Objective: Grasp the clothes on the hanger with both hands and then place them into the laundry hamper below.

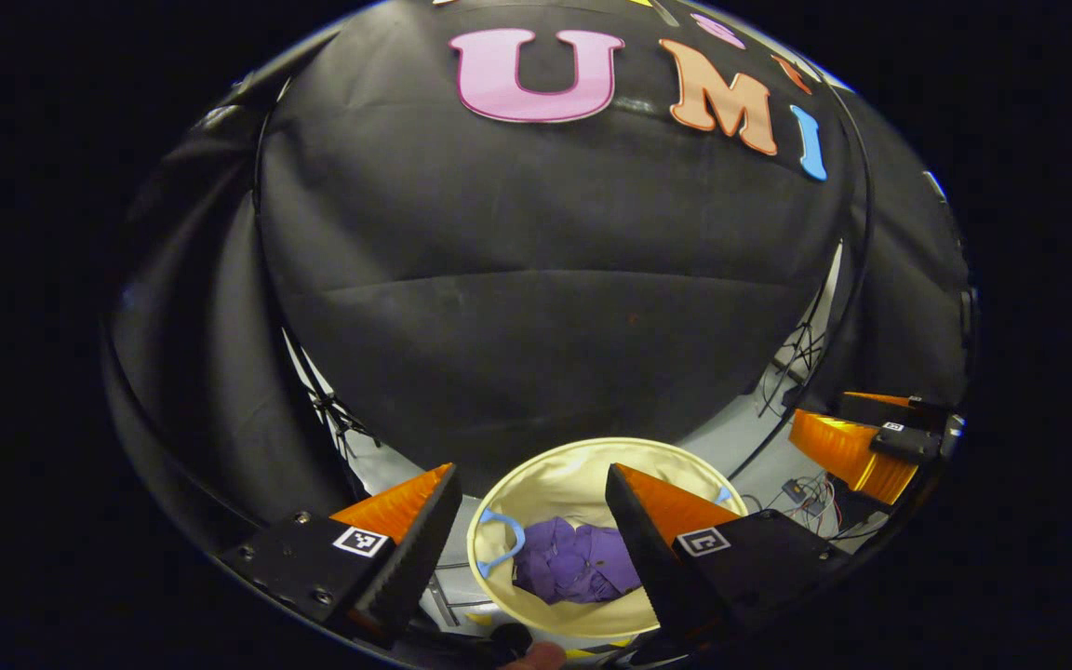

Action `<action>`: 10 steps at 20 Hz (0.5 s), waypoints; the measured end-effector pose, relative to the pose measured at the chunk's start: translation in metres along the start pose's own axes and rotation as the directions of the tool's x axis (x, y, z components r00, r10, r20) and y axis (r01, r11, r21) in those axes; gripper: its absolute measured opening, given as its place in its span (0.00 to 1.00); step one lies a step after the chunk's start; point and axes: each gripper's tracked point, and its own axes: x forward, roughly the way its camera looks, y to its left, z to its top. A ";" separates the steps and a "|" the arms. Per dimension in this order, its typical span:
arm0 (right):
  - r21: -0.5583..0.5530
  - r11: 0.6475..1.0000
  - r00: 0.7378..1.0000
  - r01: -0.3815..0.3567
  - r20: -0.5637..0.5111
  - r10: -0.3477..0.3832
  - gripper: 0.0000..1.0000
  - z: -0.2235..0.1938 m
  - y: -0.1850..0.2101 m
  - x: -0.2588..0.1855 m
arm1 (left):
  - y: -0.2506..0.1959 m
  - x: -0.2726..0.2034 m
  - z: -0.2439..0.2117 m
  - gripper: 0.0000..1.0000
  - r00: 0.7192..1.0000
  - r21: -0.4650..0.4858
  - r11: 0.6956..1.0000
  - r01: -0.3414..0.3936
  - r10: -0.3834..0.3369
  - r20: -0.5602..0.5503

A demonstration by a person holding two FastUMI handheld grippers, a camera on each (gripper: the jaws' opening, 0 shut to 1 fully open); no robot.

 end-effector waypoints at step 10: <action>-0.053 0.997 0.981 -0.057 0.181 0.066 0.99 0.098 0.037 -0.058 | 0.000 -0.065 0.119 0.96 0.979 0.006 1.000 -0.012 0.010 0.203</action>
